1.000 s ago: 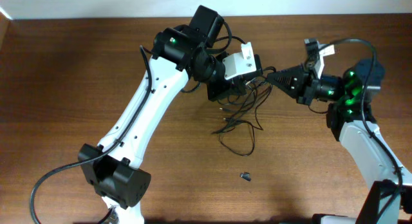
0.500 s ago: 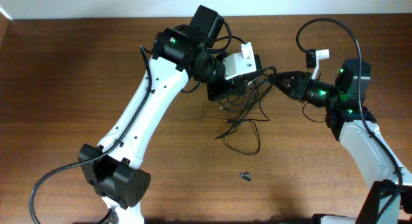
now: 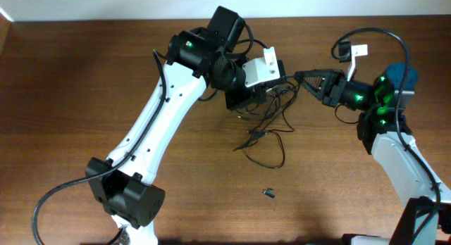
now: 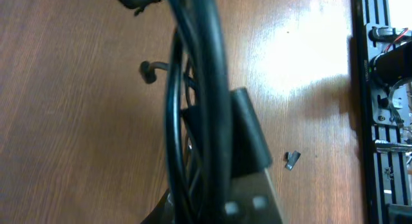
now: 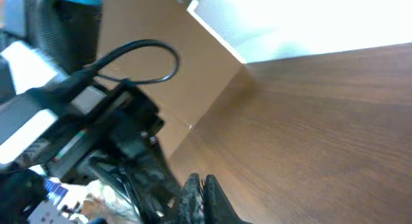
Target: Untangle cables
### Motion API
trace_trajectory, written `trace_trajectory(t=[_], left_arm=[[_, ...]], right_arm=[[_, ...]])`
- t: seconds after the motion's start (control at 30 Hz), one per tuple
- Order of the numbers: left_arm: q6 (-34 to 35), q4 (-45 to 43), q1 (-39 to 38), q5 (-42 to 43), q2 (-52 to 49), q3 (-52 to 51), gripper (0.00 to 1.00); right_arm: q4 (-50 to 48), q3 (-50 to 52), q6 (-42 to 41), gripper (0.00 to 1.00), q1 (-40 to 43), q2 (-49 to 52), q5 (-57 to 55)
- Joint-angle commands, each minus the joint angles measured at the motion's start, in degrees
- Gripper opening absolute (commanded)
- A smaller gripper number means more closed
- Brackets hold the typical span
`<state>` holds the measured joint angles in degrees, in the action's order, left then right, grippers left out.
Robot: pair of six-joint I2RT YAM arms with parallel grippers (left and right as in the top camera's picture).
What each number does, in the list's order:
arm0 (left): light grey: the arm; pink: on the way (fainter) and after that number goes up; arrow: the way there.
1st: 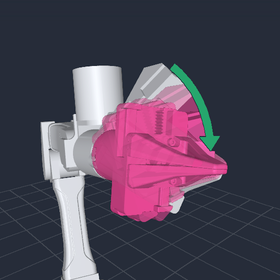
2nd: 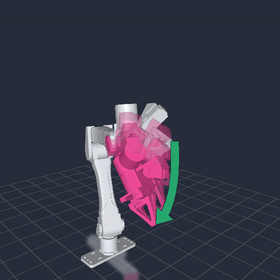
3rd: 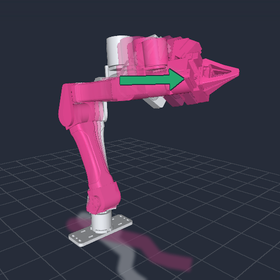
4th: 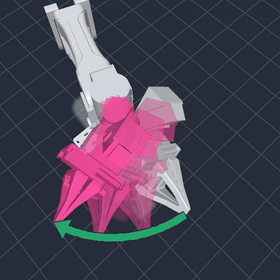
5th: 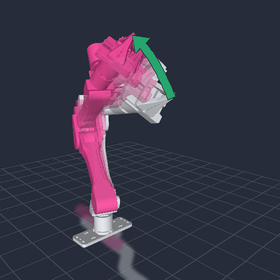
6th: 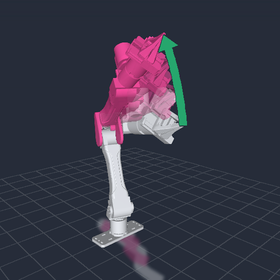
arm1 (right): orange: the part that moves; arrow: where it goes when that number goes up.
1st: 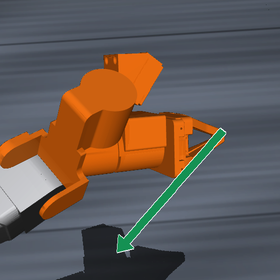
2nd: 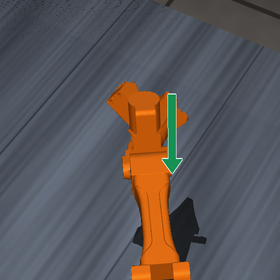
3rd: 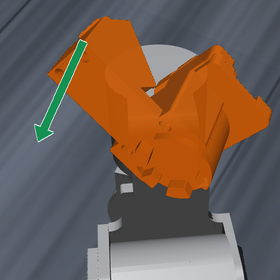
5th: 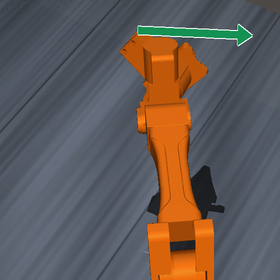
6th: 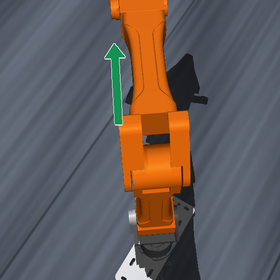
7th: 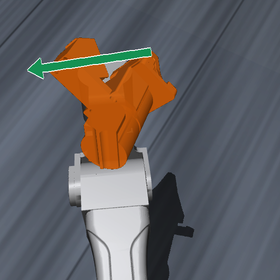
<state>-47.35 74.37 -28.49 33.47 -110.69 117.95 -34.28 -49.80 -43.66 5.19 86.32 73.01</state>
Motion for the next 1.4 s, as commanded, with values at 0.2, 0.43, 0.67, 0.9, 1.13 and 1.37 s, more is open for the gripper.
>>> trace_trajectory(t=[0.2, 0.43, 0.67, 0.9, 1.13, 1.37], left_arm=[[3.0, 0.4, -0.2, -7.0, 0.8, -0.1, 0.00], [5.5, 1.6, -0.2, -12.2, 0.8, -0.1, 0.00], [5.5, -0.7, -0.2, -0.3, 0.8, -0.1, 0.00], [5.5, 0.0, -0.2, 3.8, 0.8, -0.1, 0.00], [5.5, 0.0, -0.2, 4.9, 0.8, -0.1, 0.00], [5.5, -1.5, -0.3, 5.2, 0.8, -0.1, 0.00]], right_arm=[[-3.7, -0.4, -0.5, 0.17, -0.2, -0.1, 1.2], [-4.8, -0.4, -2.3, 0.29, 0.8, -0.1, -0.4], [-9.9, -0.4, 3.1, 0.44, 0.8, -0.1, 9.1], [-9.9, -0.4, 4.5, 0.47, 0.8, 0.3, 8.7], [-9.9, -0.4, 4.5, 0.47, 0.8, 2.9, 8.7], [-9.9, -0.4, 4.0, 0.30, 0.7, 3.1, 8.9]])
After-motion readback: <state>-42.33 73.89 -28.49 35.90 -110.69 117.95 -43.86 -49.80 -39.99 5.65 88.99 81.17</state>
